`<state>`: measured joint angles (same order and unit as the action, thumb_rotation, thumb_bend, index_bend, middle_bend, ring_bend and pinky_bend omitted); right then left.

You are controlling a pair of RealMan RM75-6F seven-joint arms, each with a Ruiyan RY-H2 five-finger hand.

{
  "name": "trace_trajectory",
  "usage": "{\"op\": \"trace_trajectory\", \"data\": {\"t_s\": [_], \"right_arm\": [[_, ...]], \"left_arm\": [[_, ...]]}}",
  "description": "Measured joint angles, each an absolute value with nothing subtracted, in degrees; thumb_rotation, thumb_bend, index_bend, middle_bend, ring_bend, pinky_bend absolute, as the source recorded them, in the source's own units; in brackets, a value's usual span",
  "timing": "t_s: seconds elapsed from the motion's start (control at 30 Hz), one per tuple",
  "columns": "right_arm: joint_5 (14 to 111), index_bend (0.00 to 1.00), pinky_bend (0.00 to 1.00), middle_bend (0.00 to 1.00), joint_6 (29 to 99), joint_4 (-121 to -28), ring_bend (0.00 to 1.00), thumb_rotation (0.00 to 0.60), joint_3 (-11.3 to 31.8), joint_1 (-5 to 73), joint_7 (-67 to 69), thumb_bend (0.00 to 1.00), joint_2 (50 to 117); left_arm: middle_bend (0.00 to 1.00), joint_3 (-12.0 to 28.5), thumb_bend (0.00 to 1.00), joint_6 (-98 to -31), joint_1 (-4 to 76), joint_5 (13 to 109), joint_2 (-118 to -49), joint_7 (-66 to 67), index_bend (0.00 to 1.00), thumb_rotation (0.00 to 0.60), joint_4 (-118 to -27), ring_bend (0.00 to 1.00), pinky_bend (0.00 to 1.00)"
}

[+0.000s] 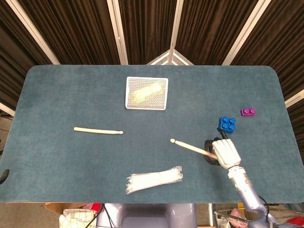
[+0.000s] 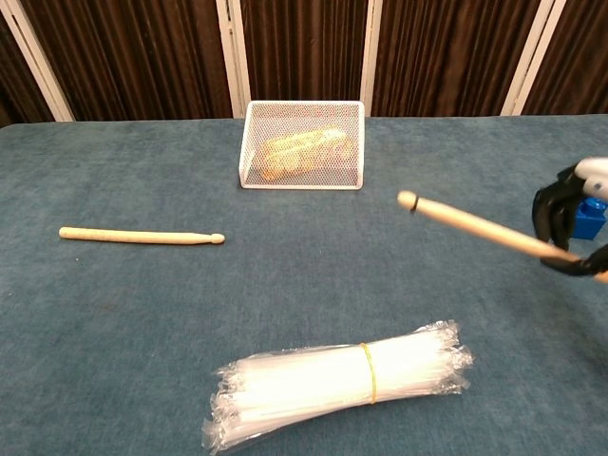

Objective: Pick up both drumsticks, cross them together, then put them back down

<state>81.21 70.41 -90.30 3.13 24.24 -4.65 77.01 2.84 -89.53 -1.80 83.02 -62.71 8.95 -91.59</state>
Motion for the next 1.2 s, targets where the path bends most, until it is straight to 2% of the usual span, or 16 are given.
{"op": "trace_trajectory", "data": {"t_s": [0.17,0.47,0.8,1.07,1.2], "right_arm": [[86.1,0.66,0.10,0.63,74.7,-93.7,0.48,0.600,4.7,23.7,3.7,0.46,70.0],[86.6,0.66,0.10,0.63,75.7,-96.4,0.48,0.600,8.8,24.5,10.3,0.46,64.8],[85.6,0.67,0.10,0.63,74.4,-98.6,0.48,0.600,11.9,26.5,12.2,0.46,62.2],[83.5,0.67,0.09,0.63,72.8,-98.8,0.48,0.600,14.3,28.2,12.8,0.46,61.5],[82.4,0.67,0.09,0.63,72.2,-99.7,0.48,0.600,15.2,28.9,12.9,0.46,61.0]], "left_arm": [[0.03,3.2,0.40,-88.0,-0.2,83.6,-62.7,8.3,0.07,0.600,-90.3,0.00,0.02],[0.11,5.0,0.40,-82.1,4.6,82.5,-61.4,10.0,0.12,0.600,-91.6,0.00,0.02],[0.17,7.3,0.40,-72.8,11.3,79.0,-61.1,12.3,0.15,0.600,-92.3,0.00,0.02],[0.18,8.7,0.40,-63.3,17.5,75.4,-63.9,9.6,0.17,0.600,-88.3,0.00,0.02],[0.20,9.3,0.40,-61.3,20.0,74.9,-66.4,7.0,0.19,0.600,-84.5,0.00,0.02]]}}
